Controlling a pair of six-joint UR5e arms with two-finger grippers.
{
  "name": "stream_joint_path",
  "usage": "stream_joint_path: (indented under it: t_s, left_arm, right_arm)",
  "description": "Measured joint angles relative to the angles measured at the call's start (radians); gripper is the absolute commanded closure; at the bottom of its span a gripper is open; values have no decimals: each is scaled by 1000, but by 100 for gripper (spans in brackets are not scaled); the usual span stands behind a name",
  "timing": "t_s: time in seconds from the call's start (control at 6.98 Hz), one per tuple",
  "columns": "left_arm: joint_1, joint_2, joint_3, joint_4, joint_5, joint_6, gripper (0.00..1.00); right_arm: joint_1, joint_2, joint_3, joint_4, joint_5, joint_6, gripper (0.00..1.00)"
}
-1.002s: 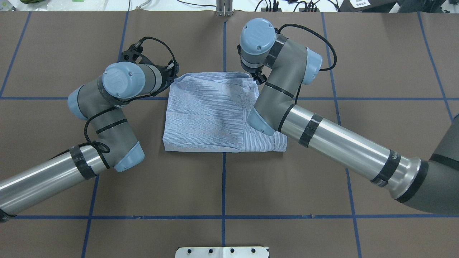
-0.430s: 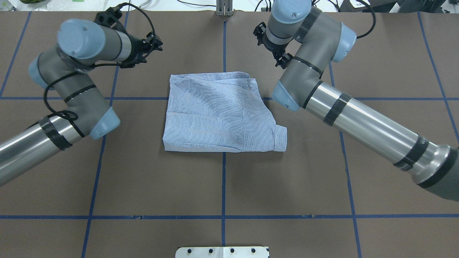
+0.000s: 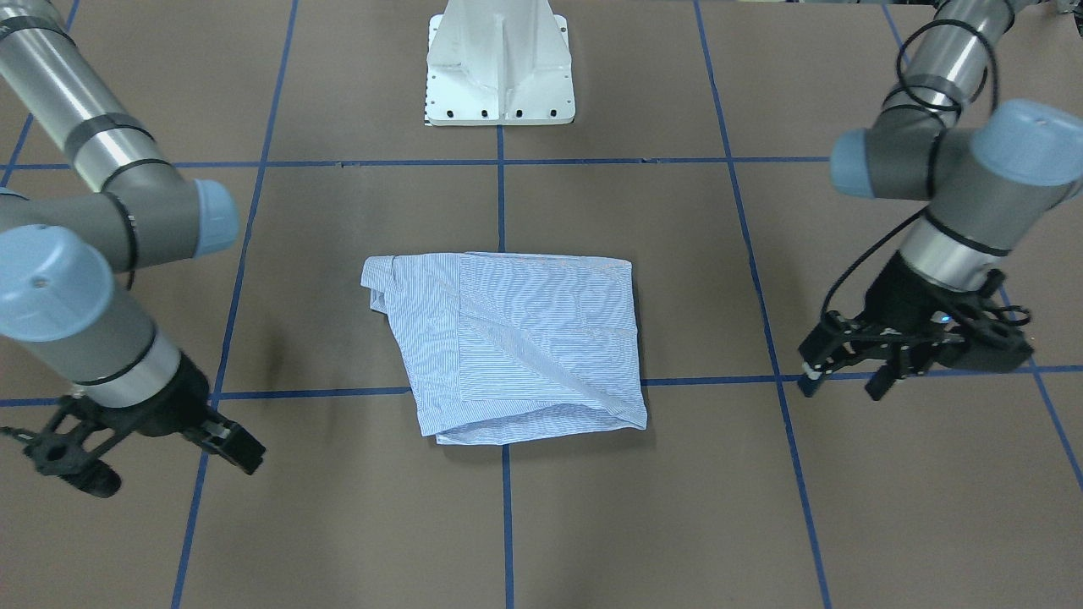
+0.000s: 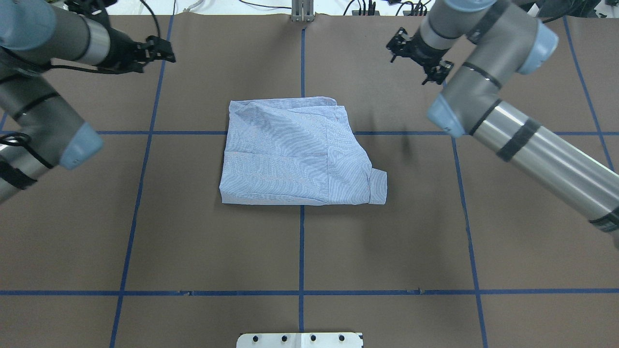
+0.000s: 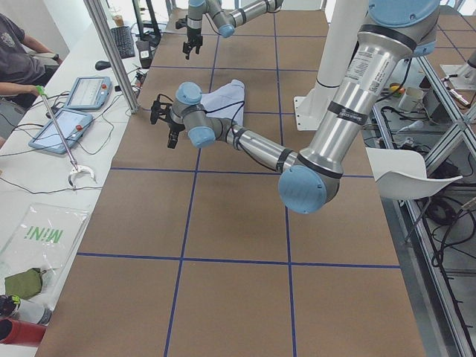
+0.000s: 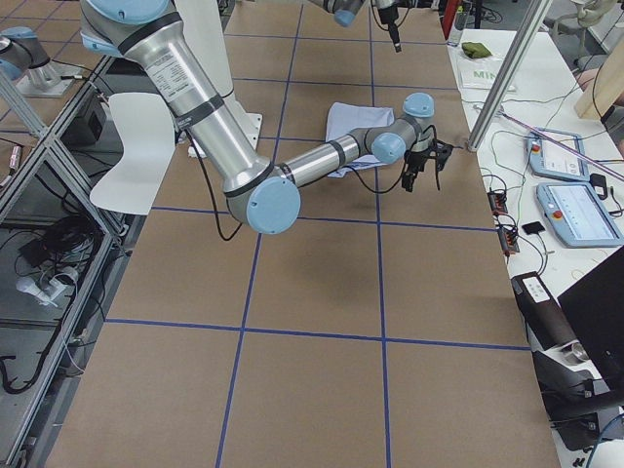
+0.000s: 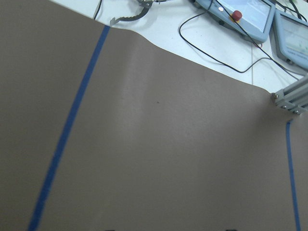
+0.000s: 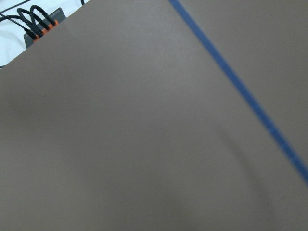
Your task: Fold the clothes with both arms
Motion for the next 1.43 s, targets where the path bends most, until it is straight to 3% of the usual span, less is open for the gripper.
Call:
stream_joint_path:
  t_s: [0.29, 0.57, 0.86, 1.15, 1.43]
  left_arm:
    - [-188, 121, 2, 76, -105, 478, 0]
    - [-334, 146, 2, 285, -116, 774, 0]
    - [-417, 152, 5, 408, -131, 853, 0]
    - [-447, 178, 28, 422, -188, 874, 0]
    - [-458, 223, 3, 388, -206, 912, 0]
  right_arm:
    - [177, -143, 23, -62, 87, -537, 0]
    - [322, -249, 82, -213, 106, -924, 0]
    - [436, -363, 247, -343, 139, -1020, 0]
    - [490, -441, 426, -509, 146, -1062, 0]
    - [494, -503, 489, -581, 130, -1138, 0]
